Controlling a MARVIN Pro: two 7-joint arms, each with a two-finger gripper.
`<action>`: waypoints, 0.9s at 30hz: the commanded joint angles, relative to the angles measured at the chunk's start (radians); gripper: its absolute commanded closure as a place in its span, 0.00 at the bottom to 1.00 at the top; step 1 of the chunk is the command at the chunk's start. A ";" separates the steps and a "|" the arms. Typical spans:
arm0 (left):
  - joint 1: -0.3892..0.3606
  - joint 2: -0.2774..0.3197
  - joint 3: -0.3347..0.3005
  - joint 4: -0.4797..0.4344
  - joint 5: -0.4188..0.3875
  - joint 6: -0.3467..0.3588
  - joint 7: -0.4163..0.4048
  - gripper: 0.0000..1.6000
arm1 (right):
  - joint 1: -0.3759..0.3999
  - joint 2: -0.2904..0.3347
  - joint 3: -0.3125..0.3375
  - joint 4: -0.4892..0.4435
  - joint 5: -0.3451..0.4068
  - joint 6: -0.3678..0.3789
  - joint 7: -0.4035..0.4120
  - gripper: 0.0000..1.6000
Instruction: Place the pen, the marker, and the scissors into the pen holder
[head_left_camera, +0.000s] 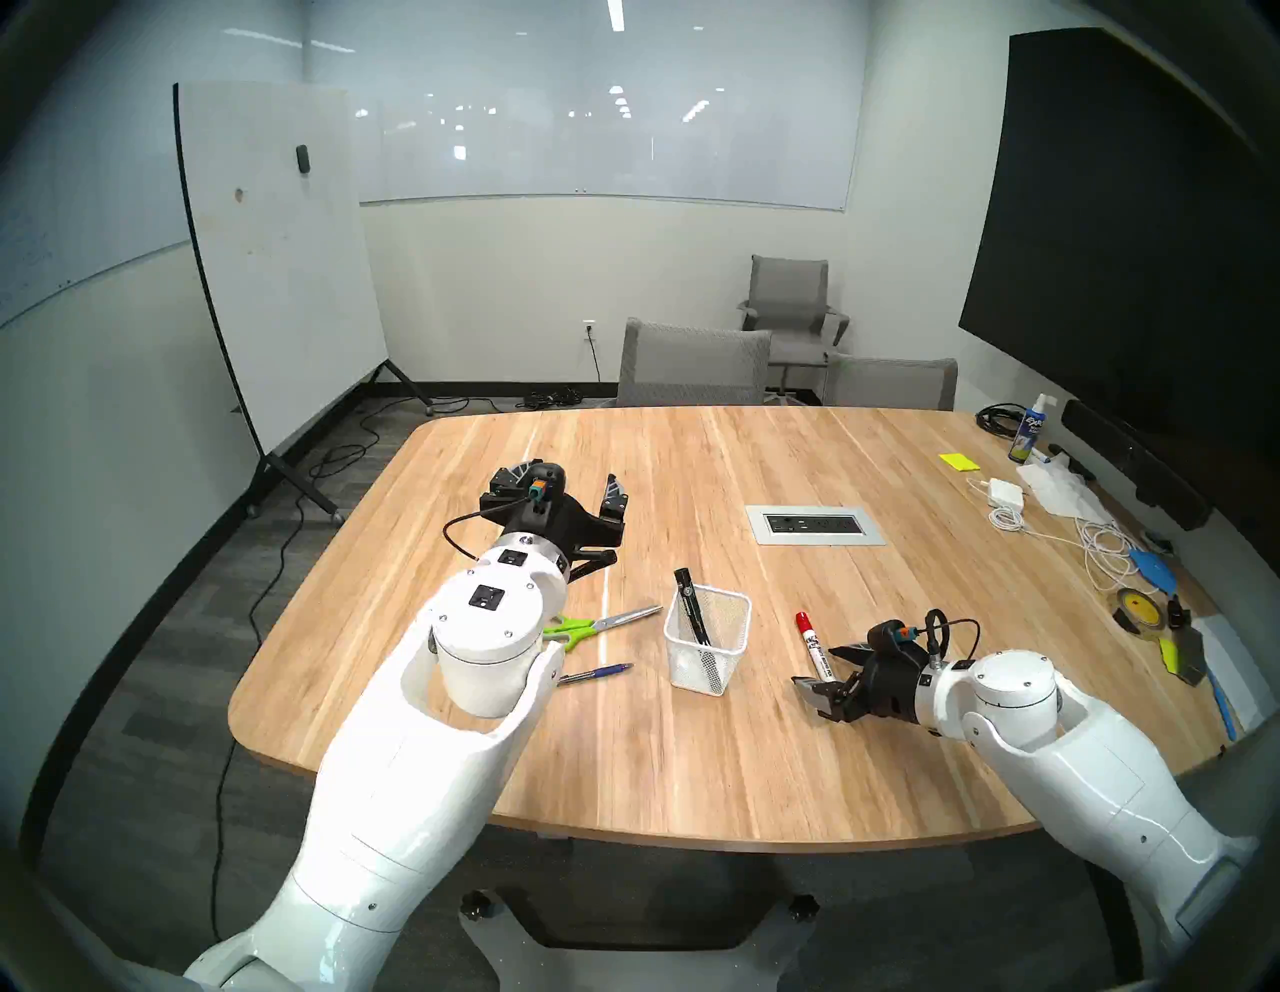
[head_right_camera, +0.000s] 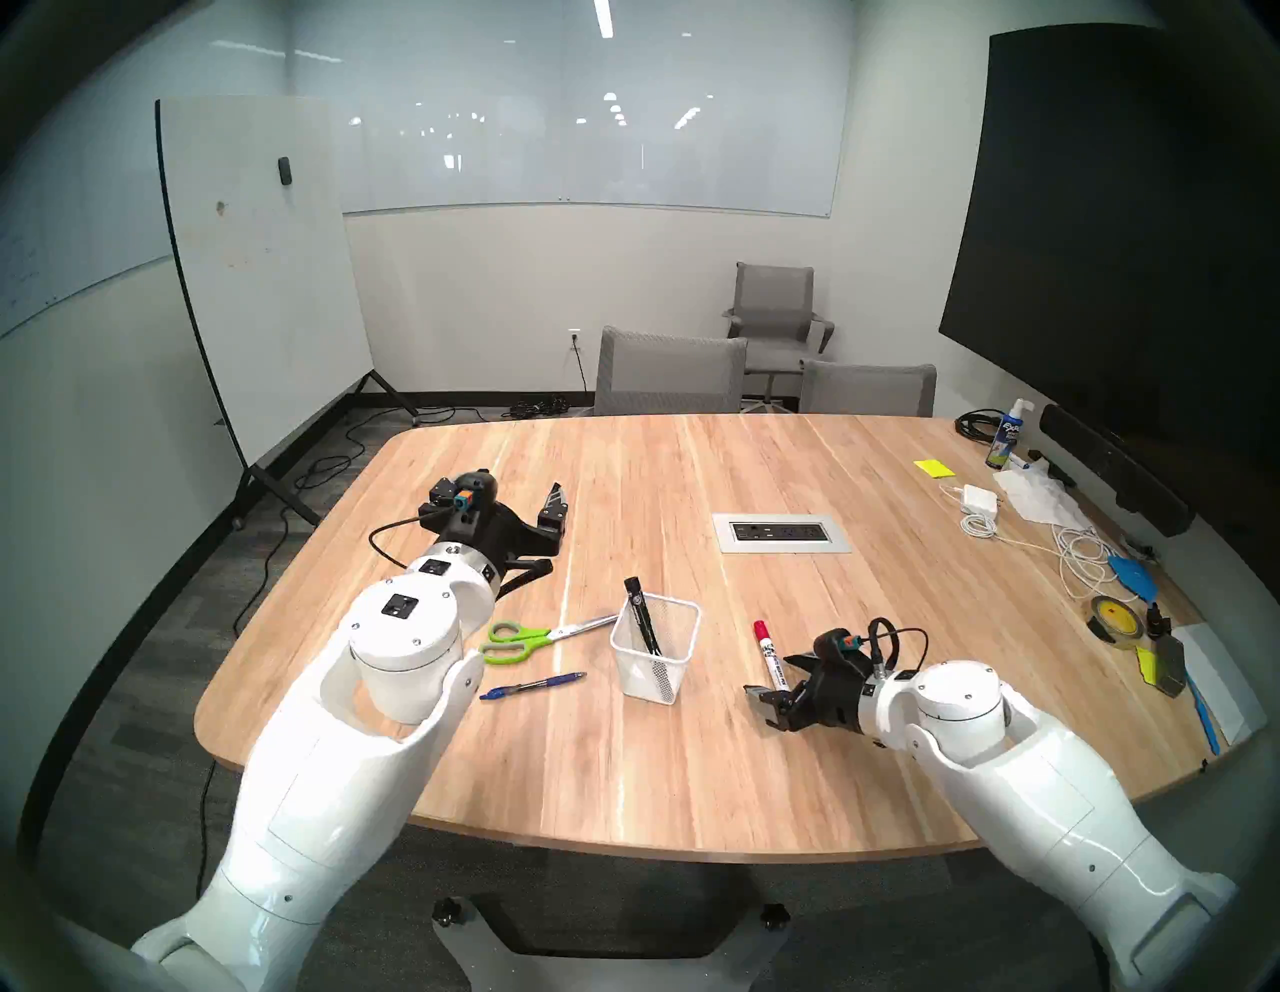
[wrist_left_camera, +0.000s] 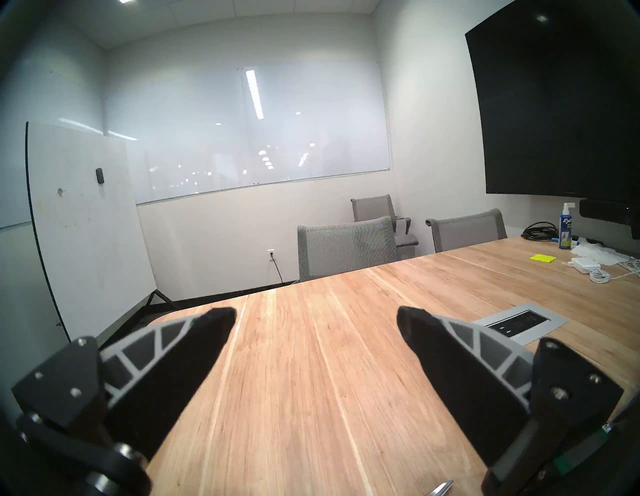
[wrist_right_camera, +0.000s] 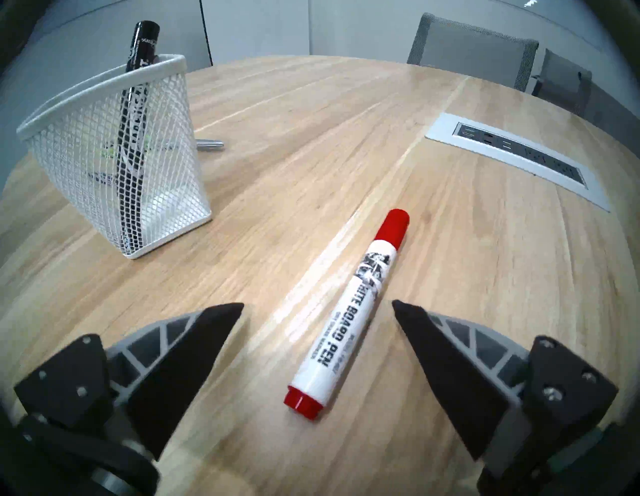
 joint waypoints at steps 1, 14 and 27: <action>-0.010 -0.002 -0.003 -0.019 0.001 -0.007 0.001 0.00 | 0.036 -0.012 0.004 0.013 -0.009 -0.009 -0.007 0.00; -0.010 -0.002 -0.003 -0.019 0.001 -0.007 0.001 0.00 | 0.105 -0.062 -0.014 0.057 -0.046 0.004 -0.005 0.00; -0.010 -0.002 -0.003 -0.019 0.001 -0.007 0.001 0.00 | 0.152 -0.098 -0.030 0.090 -0.075 0.029 0.006 0.00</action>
